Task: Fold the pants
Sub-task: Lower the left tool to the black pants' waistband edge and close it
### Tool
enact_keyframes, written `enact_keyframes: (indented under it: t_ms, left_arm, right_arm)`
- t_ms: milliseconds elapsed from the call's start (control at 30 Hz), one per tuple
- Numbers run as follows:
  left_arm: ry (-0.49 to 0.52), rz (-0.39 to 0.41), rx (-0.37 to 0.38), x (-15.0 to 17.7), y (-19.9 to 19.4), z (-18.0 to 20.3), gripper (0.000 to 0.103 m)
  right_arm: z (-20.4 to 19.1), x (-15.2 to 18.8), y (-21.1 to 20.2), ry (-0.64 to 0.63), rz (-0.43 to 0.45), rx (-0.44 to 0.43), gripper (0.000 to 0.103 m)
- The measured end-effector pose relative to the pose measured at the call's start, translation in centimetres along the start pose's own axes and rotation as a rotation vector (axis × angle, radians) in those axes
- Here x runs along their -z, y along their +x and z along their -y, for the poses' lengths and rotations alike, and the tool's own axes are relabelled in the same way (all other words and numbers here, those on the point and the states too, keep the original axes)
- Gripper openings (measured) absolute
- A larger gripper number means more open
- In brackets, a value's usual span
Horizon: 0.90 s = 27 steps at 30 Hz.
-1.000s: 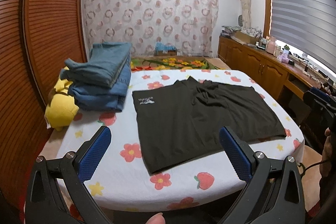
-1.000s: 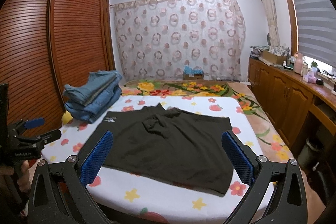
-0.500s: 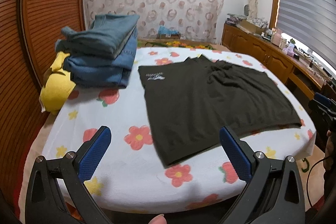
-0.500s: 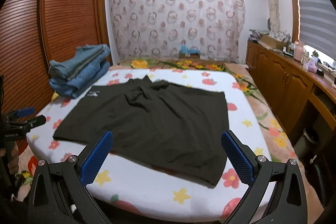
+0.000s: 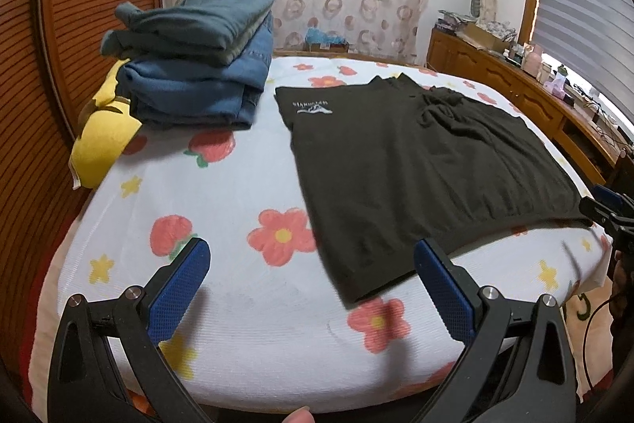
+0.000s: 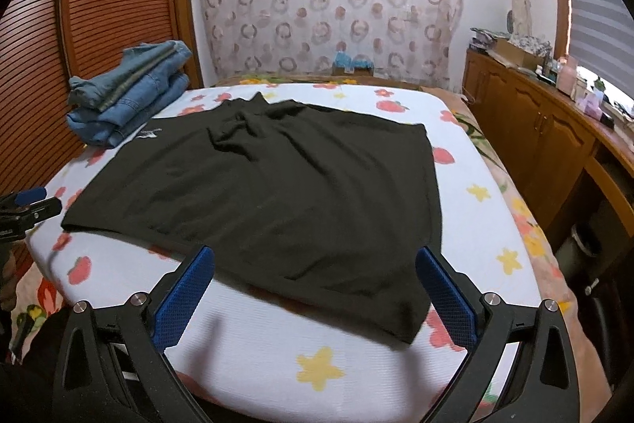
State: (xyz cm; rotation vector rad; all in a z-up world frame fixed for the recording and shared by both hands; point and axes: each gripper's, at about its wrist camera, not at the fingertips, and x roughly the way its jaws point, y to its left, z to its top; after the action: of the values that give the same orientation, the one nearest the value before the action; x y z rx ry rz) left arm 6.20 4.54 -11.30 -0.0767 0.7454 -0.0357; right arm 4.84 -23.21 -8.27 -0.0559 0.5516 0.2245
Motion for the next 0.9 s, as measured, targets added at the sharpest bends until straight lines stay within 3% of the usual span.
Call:
enact_keyframes:
  t_ms: [167,433,767,900]
  left_arm:
    - [-0.012,-0.025,0.034,0.4,0.6,-0.3,0.090]
    - [-0.012,-0.043,0.111,0.8,0.9,0.1,0.062]
    - [0.026,-0.036,0.111,0.8,1.1,0.8,0.040]
    - [0.054,-0.037,0.129,0.7,1.2,1.3,0.022]
  right_arm:
    - [0.0,0.3,-0.3,0.017,0.002,0.020,0.101]
    - [-0.6,0.9,-0.2,0.041,-0.001,0.029,0.099]
    - [0.6,0.7,0.9,0.061,-0.028,0.018,0.099]
    - [0.8,0.6,0.9,0.057,-0.027,0.023,0.098]
